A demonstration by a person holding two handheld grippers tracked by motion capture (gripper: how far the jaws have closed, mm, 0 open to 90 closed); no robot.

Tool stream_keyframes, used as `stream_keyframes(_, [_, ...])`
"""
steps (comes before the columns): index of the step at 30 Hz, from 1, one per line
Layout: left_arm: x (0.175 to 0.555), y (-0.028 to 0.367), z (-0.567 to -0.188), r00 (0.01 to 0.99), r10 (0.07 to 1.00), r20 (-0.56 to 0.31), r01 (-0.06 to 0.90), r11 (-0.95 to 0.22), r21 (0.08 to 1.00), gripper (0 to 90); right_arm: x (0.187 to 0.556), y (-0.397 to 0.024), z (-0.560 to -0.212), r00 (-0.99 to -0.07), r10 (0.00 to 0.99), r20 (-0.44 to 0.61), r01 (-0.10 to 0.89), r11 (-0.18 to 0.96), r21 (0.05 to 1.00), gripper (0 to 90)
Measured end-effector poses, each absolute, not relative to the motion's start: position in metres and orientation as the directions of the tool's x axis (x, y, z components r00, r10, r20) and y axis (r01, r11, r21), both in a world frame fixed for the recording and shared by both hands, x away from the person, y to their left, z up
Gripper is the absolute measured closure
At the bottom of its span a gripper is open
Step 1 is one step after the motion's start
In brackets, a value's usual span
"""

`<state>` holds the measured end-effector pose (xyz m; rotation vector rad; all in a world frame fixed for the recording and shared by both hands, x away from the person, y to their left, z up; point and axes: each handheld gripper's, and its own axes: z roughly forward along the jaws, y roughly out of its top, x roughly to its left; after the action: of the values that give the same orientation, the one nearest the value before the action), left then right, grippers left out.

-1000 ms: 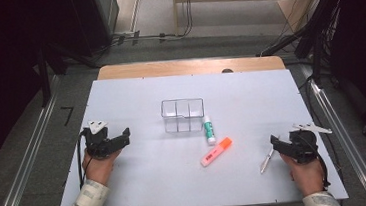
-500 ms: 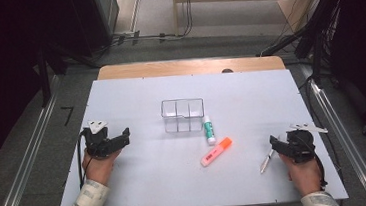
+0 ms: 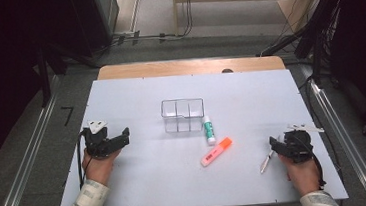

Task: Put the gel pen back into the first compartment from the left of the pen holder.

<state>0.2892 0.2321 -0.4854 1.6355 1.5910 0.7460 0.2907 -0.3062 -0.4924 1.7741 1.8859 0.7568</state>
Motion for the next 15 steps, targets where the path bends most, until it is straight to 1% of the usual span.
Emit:
stream_keyframes(5, [0.2894, 0.2321, -0.4856, 0.068, 0.995, -0.079, 0.575, 0.026, 0.818, 14.3, 0.292, -0.3013, -0.4948, -0.097, 0.994, 0.046, 0.766, 0.045, 0.642, 47.2])
stream_keyframes(7, [0.2895, 0.232, -0.4857, 0.068, 0.994, -0.08, 0.575, 0.026, 0.818, 14.3, 0.2932, -0.3014, -0.496, -0.095, 0.994, 0.046, 0.774, 0.044, 0.632, 50.5])
stream_keyframes(10, [0.2895, 0.2318, -0.4857, 0.068, 0.994, -0.082, 0.575, 0.028, 0.818, 14.3, 0.2936, -0.3016, -0.4961, -0.092, 0.995, 0.042, 0.774, 0.045, 0.631, 52.0])
stream_keyframes(13, [0.2895, 0.2318, -0.4857, 0.068, 0.994, -0.082, 0.575, 0.028, 0.818, 14.4, 0.294, -0.3013, -0.4962, -0.086, 0.996, 0.034, 0.774, 0.046, 0.631, 56.0])
stream_keyframes(14, [0.2895, 0.2318, -0.4857, 0.068, 0.994, -0.081, 0.575, 0.027, 0.817, 14.4, 0.2942, -0.3014, -0.4962, -0.086, 0.996, 0.029, 0.774, 0.048, 0.631, 59.0])
stream_keyframes(15, [0.2895, 0.2317, -0.4857, 0.069, 0.994, -0.081, 0.575, 0.027, 0.817, 14.4, 0.2942, -0.3014, -0.4962, -0.086, 0.996, 0.029, 0.774, 0.048, 0.631, 59.0])
